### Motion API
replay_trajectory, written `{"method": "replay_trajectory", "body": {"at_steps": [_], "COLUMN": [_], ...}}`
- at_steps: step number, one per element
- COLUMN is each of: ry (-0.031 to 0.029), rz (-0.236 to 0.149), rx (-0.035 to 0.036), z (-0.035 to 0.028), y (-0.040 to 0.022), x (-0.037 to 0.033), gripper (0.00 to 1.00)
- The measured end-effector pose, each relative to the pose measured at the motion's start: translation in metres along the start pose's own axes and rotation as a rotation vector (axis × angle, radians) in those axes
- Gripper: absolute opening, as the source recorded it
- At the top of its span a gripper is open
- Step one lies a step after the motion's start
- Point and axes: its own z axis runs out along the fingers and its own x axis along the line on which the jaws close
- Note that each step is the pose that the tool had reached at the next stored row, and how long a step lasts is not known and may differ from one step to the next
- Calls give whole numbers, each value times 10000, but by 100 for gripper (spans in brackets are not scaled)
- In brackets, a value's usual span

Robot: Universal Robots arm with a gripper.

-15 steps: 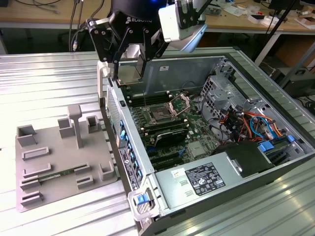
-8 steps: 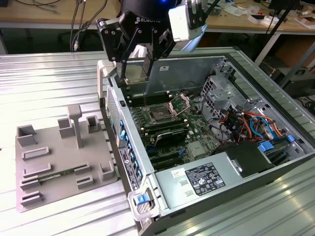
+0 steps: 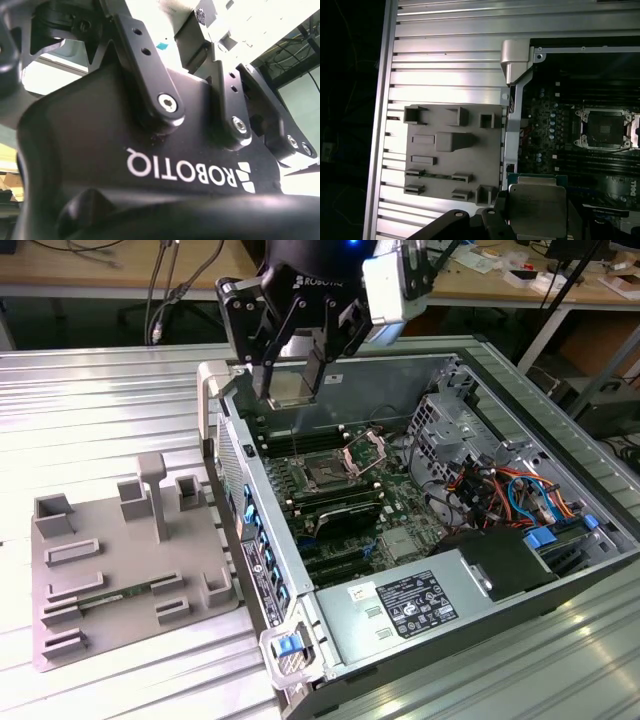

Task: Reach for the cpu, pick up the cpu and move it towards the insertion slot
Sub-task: 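Pick up the cpu and move it towards the insertion slot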

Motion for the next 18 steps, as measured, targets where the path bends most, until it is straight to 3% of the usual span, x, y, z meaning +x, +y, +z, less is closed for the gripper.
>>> {"method": "replay_trajectory", "body": {"at_steps": [18], "ry": [41], "rz": [1], "rx": [-3], "z": [-9], "y": [-20], "x": [-260], "gripper": [55]}}
